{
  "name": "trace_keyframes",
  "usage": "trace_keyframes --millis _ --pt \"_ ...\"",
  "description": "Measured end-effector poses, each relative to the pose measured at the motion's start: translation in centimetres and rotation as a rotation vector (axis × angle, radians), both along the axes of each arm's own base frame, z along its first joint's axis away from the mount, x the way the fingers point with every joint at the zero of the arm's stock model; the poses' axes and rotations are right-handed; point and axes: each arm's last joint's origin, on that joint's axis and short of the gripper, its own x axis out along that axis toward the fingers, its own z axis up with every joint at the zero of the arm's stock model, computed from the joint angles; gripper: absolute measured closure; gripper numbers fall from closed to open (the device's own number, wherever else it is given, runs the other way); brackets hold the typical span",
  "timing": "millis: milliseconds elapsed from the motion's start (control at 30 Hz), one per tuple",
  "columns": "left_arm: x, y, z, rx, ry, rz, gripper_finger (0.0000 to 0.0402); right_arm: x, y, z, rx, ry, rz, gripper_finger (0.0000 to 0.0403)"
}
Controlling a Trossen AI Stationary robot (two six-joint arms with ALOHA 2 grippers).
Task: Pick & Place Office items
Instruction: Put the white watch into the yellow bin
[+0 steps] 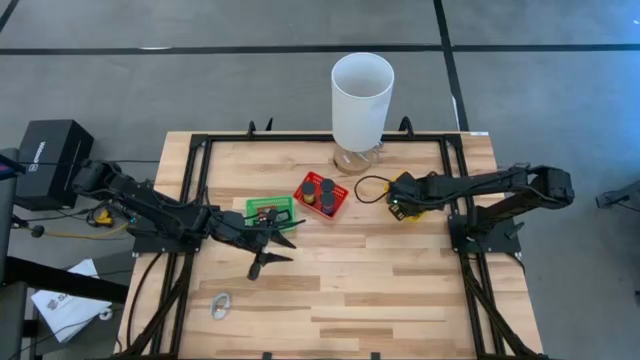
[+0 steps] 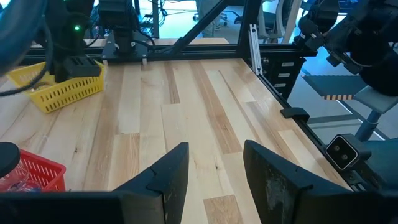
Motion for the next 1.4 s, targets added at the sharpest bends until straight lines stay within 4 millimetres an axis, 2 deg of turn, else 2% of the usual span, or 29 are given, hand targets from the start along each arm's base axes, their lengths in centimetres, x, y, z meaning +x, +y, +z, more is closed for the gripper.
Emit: trace_keyframes --millis 200,400,533,667,900,1033,1133,1267,1400 --pt "0.0 0.0 0.0 0.000 0.000 0.000 0.0253 0.7 -0.1 0.4 -0.022 -0.035 0.039 0.0301" --pt "0.0 0.0 0.0 -0.005 0.001 0.000 0.0253 2.4 -0.2 3.0 -0.049 -0.137 0.053 0.0301" --pt "0.0 0.0 0.0 -0.057 0.012 0.016 0.0253 3.6 1.0 4.5 -0.056 -0.192 0.113 0.0301" --pt "-0.1 -0.2 0.0 -0.102 0.022 0.022 0.0253 4.5 3.0 5.7 -0.046 -0.234 0.214 0.0301" --pt "-0.3 -1.1 0.0 -0.109 0.024 -0.016 0.0253 5.4 9.1 7.2 0.038 -0.305 0.662 0.0301" --pt "-0.5 -1.7 0.1 -0.154 0.029 -0.029 0.0253 5.6 12.3 7.9 -0.032 -0.339 0.967 0.0301" --pt "-0.7 -1.9 0.1 -0.172 0.037 -0.036 0.0257 5.7 14.0 8.1 -0.055 -0.398 1.171 0.0301" --pt "-0.9 -2.0 -0.4 -0.209 0.112 -0.047 0.0272 5.4 14.3 8.1 0.022 -0.506 1.345 0.0301" --pt "-1.9 -1.7 -1.3 -0.254 0.289 -0.024 0.0293 4.4 12.4 7.4 0.070 -0.567 1.300 0.0301"
